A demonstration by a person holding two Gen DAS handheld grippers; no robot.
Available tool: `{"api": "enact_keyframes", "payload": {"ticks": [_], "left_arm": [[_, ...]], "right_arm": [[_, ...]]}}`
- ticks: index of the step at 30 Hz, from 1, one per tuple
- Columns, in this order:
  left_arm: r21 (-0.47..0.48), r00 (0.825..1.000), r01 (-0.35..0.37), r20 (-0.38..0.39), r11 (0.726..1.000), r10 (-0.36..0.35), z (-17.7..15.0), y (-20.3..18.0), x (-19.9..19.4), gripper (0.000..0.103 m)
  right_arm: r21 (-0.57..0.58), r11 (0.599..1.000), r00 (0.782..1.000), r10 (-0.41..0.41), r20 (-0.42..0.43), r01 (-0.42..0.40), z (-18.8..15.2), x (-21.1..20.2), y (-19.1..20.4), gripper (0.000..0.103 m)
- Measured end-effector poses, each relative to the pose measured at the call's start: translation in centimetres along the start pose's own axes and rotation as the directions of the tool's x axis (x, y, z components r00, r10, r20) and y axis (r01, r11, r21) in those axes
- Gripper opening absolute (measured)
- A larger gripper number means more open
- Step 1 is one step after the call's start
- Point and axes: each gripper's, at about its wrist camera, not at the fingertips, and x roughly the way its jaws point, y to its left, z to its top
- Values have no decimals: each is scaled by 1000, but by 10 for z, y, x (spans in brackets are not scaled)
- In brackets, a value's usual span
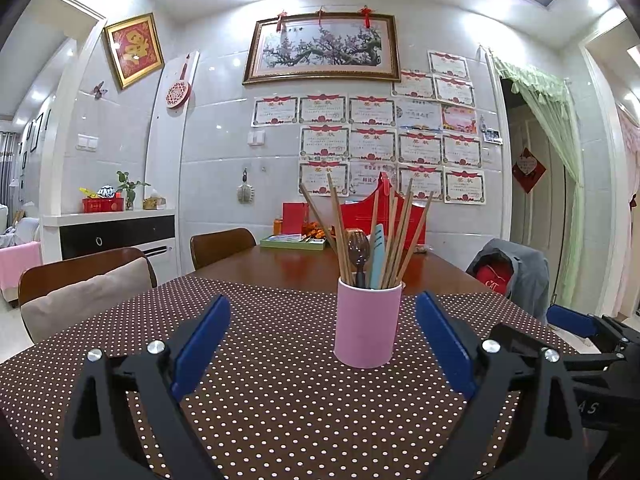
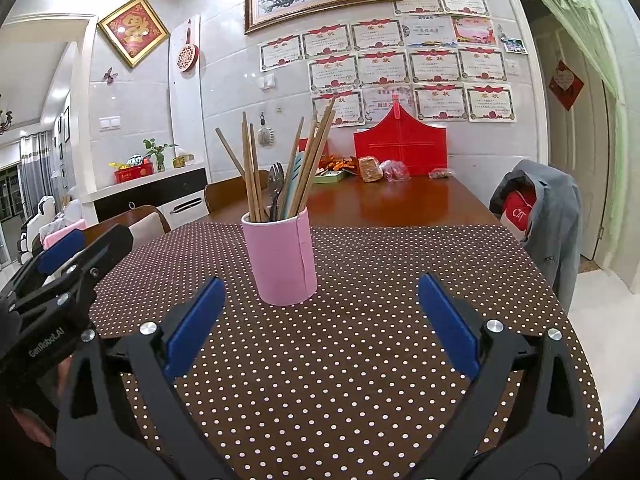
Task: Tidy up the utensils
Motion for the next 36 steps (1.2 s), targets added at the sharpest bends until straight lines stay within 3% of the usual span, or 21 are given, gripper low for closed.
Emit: {"api": "enact_keyframes", "payload": {"ticks": [36], "left_arm": [[1,1000,9,10,1000,-9,4,-1,-4,96]], "right_arm": [[6,1000,1000,-4,-6,4,-3,1,-1,95]]}}
